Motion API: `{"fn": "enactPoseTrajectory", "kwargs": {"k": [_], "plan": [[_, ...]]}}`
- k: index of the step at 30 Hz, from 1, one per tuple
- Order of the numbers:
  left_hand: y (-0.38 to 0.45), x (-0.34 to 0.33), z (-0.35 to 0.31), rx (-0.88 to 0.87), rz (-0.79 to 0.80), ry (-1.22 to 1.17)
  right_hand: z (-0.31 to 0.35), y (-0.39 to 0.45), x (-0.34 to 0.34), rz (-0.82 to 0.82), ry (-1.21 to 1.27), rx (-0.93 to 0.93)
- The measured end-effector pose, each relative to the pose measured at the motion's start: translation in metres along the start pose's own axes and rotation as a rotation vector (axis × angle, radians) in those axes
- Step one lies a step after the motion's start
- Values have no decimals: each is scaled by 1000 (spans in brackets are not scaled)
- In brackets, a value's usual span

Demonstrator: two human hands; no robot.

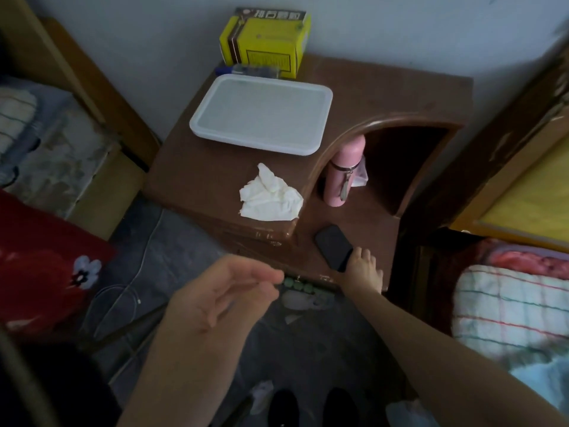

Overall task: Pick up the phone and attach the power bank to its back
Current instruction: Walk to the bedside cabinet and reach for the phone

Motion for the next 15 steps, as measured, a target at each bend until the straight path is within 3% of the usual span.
{"fn": "enactPoseTrajectory", "kwargs": {"k": [9,15], "plan": [[23,-11,2,-7,22,29,3,15,-9,-48,-203,108],[44,-25,-29,-32,33,20,-10,11,15,173,255,-35]]}}
Point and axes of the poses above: each hand's wrist, its own y-axis towards the middle knuckle, its own x-axis out of the back of the hand, z = x × y, the point moved 2 cm from there along y, towards the middle knuckle, and after that the axes turned 5 degrees about -y, right-handed, at the moved point
